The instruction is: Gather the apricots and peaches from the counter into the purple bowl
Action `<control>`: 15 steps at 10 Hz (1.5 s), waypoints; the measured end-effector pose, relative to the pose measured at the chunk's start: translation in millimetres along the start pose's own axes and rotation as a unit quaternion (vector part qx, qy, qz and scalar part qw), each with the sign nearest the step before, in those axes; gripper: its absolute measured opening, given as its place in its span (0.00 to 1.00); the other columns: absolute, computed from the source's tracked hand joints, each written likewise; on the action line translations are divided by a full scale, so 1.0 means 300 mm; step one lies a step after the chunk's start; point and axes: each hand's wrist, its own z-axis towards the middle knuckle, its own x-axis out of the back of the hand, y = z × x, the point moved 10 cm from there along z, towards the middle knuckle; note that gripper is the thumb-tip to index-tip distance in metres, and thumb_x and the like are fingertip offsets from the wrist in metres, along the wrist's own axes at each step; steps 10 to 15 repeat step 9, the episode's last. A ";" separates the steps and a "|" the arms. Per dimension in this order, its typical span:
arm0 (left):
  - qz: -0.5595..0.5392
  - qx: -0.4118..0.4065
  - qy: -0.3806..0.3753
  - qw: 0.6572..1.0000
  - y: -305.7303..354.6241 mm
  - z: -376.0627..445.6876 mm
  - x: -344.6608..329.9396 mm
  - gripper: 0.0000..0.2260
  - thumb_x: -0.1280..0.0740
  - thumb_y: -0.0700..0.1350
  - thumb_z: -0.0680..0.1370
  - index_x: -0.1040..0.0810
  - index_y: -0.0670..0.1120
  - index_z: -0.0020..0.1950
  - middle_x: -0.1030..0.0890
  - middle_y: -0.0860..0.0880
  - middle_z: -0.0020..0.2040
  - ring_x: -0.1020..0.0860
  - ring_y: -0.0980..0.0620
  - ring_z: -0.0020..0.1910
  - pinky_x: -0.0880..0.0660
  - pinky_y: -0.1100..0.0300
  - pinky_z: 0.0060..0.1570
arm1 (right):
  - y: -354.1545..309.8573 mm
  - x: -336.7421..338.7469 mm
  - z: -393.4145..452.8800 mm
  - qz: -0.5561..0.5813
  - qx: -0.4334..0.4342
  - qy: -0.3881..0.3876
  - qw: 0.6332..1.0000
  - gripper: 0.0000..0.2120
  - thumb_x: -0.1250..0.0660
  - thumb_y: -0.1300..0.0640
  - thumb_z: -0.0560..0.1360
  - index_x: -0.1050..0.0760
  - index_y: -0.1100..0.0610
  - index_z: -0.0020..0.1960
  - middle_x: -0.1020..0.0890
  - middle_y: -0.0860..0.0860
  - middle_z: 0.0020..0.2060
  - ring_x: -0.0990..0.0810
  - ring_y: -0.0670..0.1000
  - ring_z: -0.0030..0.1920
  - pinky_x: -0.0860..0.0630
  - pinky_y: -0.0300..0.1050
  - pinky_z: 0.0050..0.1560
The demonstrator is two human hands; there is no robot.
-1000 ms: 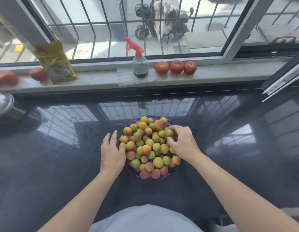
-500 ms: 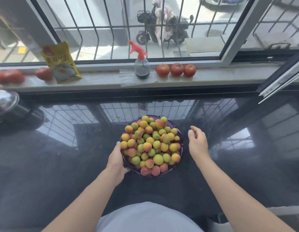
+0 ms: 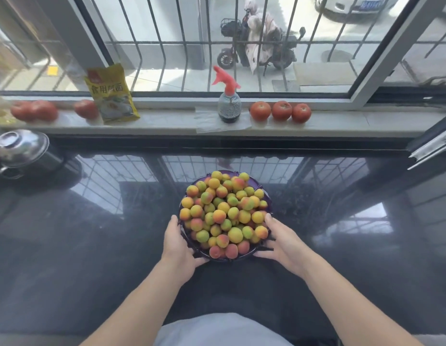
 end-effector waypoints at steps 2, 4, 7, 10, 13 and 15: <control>-0.133 -0.102 0.080 0.983 0.224 0.044 0.106 0.24 0.43 0.58 0.87 0.26 0.43 0.74 0.20 0.42 0.68 0.19 0.43 0.63 0.22 0.47 0.61 | -0.062 -0.239 0.163 -0.056 -0.056 -0.048 0.996 0.23 0.37 0.42 0.82 0.36 0.40 0.75 0.29 0.53 0.71 0.22 0.62 0.63 0.19 0.60 0.58; -0.010 -0.119 0.030 0.992 0.434 0.124 0.078 0.19 0.41 0.57 0.85 0.19 0.49 0.68 0.17 0.46 0.64 0.18 0.41 0.63 0.25 0.39 0.69 | -0.175 -0.411 0.293 0.008 -0.070 -0.052 0.996 0.22 0.35 0.47 0.82 0.36 0.43 0.74 0.29 0.58 0.69 0.21 0.64 0.62 0.22 0.60 0.64; 0.020 -0.106 0.014 0.994 0.527 0.176 0.049 0.22 0.40 0.58 0.85 0.23 0.49 0.74 0.20 0.46 0.69 0.20 0.36 0.66 0.28 0.34 0.71 | -0.269 -0.418 0.373 0.023 -0.081 0.001 0.996 0.18 0.33 0.53 0.81 0.33 0.48 0.68 0.29 0.57 0.63 0.22 0.63 0.59 0.21 0.58 0.63; 0.135 -0.089 0.050 0.986 0.536 0.129 0.037 0.16 0.36 0.50 0.83 0.26 0.51 0.70 0.24 0.50 0.69 0.25 0.42 0.67 0.31 0.36 0.74 | -0.270 -0.392 0.359 -0.051 -0.092 0.021 0.994 0.24 0.33 0.54 0.80 0.35 0.51 0.74 0.30 0.58 0.72 0.22 0.63 0.62 0.21 0.57 0.62; 0.135 -0.089 0.050 0.986 0.536 0.129 0.037 0.16 0.36 0.50 0.83 0.26 0.51 0.70 0.24 0.50 0.69 0.25 0.42 0.67 0.31 0.36 0.74 | -0.270 -0.392 0.359 -0.051 -0.092 0.021 0.994 0.24 0.33 0.54 0.80 0.35 0.51 0.74 0.30 0.58 0.72 0.22 0.63 0.62 0.21 0.57 0.62; 0.135 -0.089 0.050 0.986 0.536 0.129 0.037 0.16 0.36 0.50 0.83 0.26 0.51 0.70 0.24 0.50 0.69 0.25 0.42 0.67 0.31 0.36 0.74 | -0.270 -0.392 0.359 -0.051 -0.092 0.021 0.994 0.24 0.33 0.54 0.80 0.35 0.51 0.74 0.30 0.58 0.72 0.22 0.63 0.62 0.21 0.57 0.62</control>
